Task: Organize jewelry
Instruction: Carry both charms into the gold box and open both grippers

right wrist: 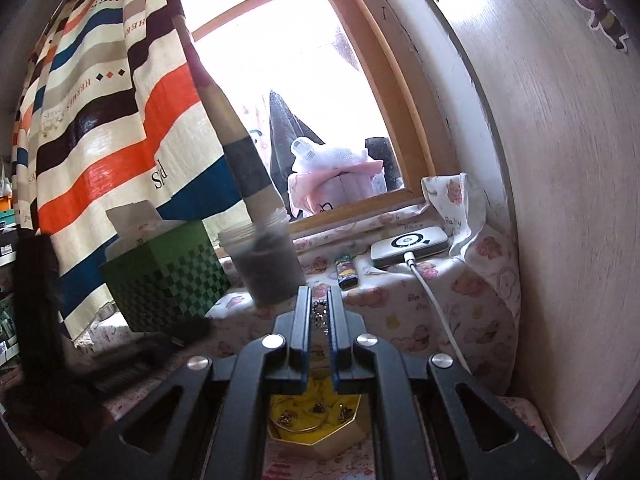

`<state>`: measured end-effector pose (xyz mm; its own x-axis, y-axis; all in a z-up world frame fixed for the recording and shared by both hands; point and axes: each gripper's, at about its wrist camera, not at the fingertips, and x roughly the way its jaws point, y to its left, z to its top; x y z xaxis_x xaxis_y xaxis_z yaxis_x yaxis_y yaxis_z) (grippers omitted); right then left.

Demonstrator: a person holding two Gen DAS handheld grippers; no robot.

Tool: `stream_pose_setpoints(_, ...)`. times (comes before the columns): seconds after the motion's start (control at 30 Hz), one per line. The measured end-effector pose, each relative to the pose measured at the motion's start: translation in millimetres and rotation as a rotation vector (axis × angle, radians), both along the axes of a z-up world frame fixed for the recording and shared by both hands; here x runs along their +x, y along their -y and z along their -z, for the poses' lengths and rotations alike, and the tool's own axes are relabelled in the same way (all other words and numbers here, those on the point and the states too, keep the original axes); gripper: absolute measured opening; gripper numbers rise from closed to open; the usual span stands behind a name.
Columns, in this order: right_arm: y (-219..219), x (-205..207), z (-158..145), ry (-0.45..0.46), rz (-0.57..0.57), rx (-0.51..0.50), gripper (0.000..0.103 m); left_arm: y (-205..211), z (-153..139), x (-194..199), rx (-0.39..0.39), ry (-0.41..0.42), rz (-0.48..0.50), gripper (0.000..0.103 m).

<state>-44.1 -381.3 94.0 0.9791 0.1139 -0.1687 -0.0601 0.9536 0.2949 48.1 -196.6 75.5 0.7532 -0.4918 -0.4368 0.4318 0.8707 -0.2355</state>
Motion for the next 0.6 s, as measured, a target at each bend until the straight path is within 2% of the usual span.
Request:
stream_pose_setpoints(0.13, 12, 1, 6, 0.015, -0.047, 0.075, 0.007, 15, 19, 13, -0.013, -0.06, 0.06, 0.011)
stream_pose_setpoints(0.27, 17, 9, 13, -0.019, -0.09, 0.111, 0.007, 19, 40, 24, -0.04, -0.111, 0.073, 0.011)
stream_pose_setpoints(0.4, 11, 19, 21, -0.039, -0.122, 0.093, 0.007, 23, 59, 38, -0.005, -0.152, 0.057, 0.011)
stream_pose_setpoints(0.6, -7, 51, 42, -0.094, -0.166, 0.065, 0.007, 20, 88, 58, 0.001, -0.231, 0.037, 0.011)
